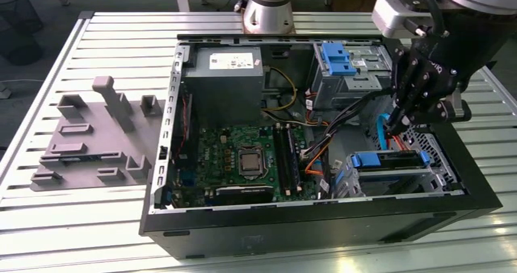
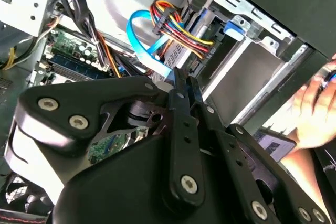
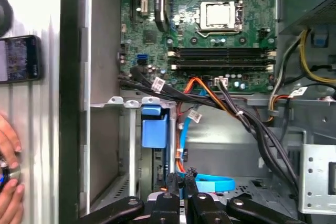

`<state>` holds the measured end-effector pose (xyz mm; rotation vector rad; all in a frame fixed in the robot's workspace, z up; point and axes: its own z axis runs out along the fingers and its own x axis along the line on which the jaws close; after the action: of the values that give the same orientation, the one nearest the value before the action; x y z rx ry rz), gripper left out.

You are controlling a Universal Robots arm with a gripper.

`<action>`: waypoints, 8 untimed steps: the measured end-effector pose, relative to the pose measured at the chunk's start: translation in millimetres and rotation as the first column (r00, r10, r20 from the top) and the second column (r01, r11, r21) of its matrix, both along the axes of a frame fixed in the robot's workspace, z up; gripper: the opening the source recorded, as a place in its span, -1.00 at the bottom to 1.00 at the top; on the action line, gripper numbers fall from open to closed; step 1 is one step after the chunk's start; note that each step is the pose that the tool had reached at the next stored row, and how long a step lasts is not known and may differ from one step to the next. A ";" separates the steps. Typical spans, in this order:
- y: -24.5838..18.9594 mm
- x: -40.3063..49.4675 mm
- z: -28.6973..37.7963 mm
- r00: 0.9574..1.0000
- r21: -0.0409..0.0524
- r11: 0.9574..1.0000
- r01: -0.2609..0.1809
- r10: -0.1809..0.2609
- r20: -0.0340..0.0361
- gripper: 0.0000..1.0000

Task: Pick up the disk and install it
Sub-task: 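Insert the second disk wire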

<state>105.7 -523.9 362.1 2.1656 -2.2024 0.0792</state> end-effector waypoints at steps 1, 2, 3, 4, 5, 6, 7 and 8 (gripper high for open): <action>-0.3 -0.2 -0.1 1.000 0.018 1.000 0.000 0.000 0.000 -0.68; -0.6 -0.4 -0.2 1.000 0.036 0.999 0.000 0.000 0.000 -0.68; -1.3 -0.6 -0.4 1.000 0.052 0.999 0.000 0.000 0.001 -0.68; -3.2 -0.7 -1.1 1.000 0.059 0.998 0.000 0.000 0.001 -0.68; -5.9 -0.8 -2.2 1.000 0.062 0.998 0.000 0.000 0.001 -0.68; -7.8 -0.8 -3.4 1.000 0.062 0.998 -0.001 0.000 0.002 -0.68; -9.1 -0.8 -4.5 1.000 0.062 0.998 -0.001 0.001 0.003 -0.68; -9.9 -0.7 -5.5 1.000 0.062 0.998 -0.001 0.001 0.003 -0.68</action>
<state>105.0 -533.8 356.6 2.1992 -2.2348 0.0142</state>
